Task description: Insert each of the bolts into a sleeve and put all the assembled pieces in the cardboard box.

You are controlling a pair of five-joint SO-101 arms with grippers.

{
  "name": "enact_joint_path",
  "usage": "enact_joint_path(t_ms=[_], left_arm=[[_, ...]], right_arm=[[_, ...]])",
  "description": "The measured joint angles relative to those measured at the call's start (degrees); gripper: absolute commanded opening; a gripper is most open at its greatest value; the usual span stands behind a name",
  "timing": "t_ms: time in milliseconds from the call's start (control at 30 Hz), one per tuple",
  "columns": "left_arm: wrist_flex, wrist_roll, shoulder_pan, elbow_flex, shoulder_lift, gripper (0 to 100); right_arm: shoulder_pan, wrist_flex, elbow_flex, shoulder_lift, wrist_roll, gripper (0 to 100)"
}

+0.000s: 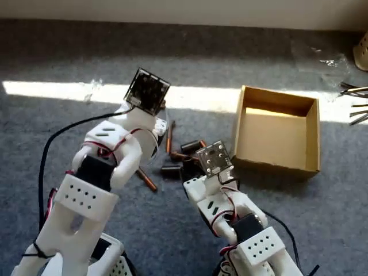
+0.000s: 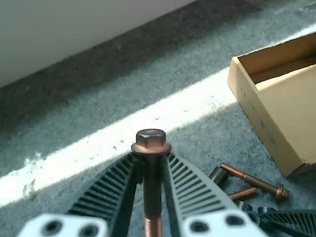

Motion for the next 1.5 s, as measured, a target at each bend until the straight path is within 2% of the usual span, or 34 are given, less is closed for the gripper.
enact_joint_path(t_ms=[300,400,533,900,1100,1333,1500], left_arm=[[-5.6,-0.4,-0.1,11.0,-21.9,0],[-5.7,2.6,0.0,12.7,-25.6,0],[-5.7,6.4,1.5,13.4,-27.2,0],[-6.1,7.1,10.2,17.1,-28.0,0],[-10.8,12.7,10.4,20.0,-28.0,0],[-15.0,13.6,7.6,21.8,-28.6,0],[-15.1,13.5,7.6,21.8,-36.7,0]], right_arm=[[-0.5,-9.8,0.3,0.0,-0.4,0.5],[-0.5,-10.1,1.7,0.0,-0.4,0.5],[-0.5,-10.1,1.8,0.0,-0.4,0.5],[-0.5,-10.1,1.8,0.0,-0.4,0.5],[-0.3,-15.2,1.8,0.0,-0.4,0.5],[2.7,-16.3,1.8,0.0,-0.4,0.5],[2.8,-16.2,2.3,-5.5,-0.4,0.5]])
